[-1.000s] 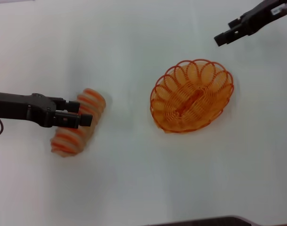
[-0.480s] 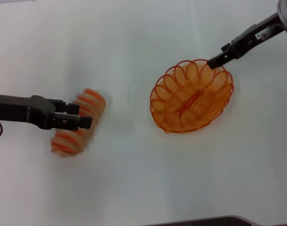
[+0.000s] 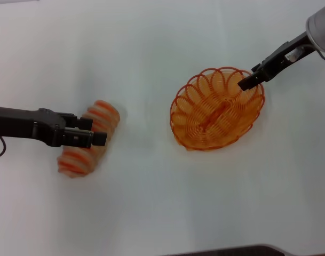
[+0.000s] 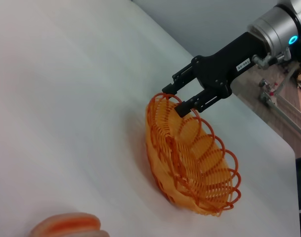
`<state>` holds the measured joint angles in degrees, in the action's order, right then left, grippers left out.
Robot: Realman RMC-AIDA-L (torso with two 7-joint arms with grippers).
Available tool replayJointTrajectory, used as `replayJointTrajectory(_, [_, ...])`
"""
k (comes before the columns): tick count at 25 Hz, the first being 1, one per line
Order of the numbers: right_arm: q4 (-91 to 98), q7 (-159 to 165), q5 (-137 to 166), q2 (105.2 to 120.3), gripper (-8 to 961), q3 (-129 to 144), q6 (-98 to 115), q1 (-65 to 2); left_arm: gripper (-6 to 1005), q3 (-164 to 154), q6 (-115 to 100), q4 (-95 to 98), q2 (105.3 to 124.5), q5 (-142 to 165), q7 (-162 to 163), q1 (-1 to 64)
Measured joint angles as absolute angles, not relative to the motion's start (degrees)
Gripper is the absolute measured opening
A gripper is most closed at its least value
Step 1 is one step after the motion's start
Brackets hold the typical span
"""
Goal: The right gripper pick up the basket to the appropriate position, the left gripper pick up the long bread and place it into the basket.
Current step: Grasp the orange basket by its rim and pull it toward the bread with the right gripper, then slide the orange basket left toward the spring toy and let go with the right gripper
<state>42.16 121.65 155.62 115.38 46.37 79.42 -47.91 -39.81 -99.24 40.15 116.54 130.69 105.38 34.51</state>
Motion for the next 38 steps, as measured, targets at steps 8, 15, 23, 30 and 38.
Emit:
replayJointTrajectory(8, [40.0,121.6,155.7,115.73,482,46.4,78.2,-48.3,811,-39.8,-99.1,40.1,116.56,130.7,105.3,34.1])
replayJointTrajectory(15, [40.2,122.3,155.4,115.65,331,46.3,78.5,-48.2,811,-39.8,-99.1,40.1,116.64,130.7,105.3,34.4])
replayJointTrajectory(23, [40.3,122.3,154.1,115.35,87,43.5,79.3,-47.1,811,-39.8,-99.0,40.0,116.88,130.7,105.3,34.6])
replayJointTrajectory(30, [43.9,122.4,143.5,114.2,88,39.0,83.3,-41.9,811,-39.8,-98.3,40.0,116.9,130.7,105.4,34.6])
replayJointTrajectory(38, [42.6,127.8,135.7,113.81,86,35.7,84.8,-37.1,812,-39.2,-97.5,40.2,116.7,130.2,105.4,34.8])
